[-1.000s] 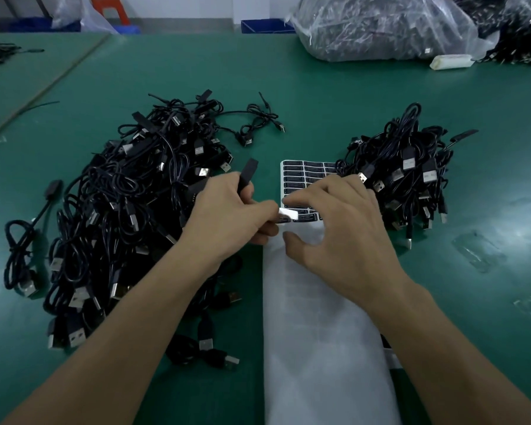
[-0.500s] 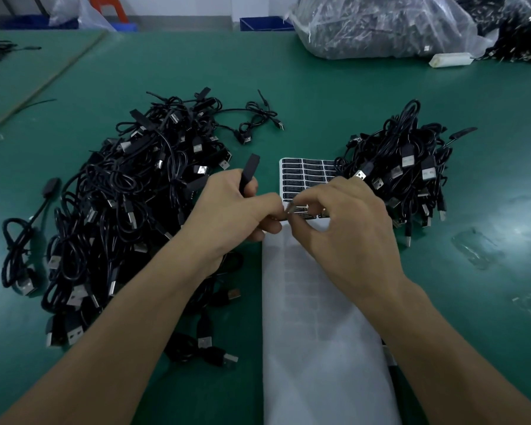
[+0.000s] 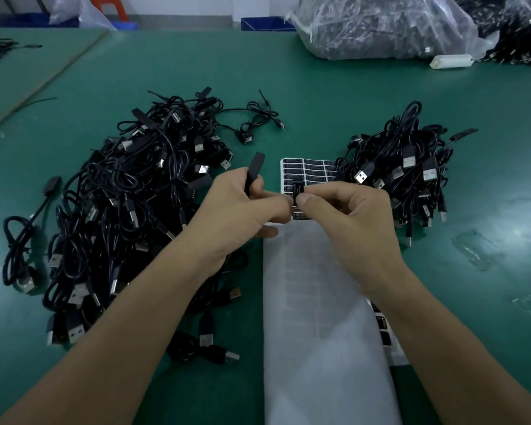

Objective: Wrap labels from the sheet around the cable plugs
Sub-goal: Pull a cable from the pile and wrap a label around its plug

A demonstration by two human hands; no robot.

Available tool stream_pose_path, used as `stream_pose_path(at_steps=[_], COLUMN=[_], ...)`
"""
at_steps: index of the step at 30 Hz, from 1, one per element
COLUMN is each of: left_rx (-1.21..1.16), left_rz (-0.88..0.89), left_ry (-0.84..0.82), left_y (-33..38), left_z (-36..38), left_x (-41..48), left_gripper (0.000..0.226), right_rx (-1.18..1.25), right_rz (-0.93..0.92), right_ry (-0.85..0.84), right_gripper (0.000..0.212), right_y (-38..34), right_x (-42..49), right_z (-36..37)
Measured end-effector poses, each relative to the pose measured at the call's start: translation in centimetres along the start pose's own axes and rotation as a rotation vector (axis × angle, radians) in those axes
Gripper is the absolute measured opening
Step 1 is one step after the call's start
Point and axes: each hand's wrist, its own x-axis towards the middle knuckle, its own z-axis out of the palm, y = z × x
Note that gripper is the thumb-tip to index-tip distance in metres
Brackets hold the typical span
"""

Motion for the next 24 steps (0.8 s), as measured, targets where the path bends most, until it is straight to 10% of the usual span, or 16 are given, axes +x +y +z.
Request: stream_pose_path(at_steps=[15,24], left_rx=[-0.019,0.026], left_rz=[0.128,0.138], left_ry=[0.008,0.008], left_y=[-0.16,-0.22], left_z=[0.08,0.12], left_x=[0.12,-0.01], left_gripper=[0.045,0.045], right_rx=[0.145,-0.081], right_rz=[0.024,-0.01], right_ry=[-0.067,0.05], right_gripper=[0.038,0.008], right_y=[0.03,0.43], right_x=[0.11,-0.48], right_z=[-0.1,0.22])
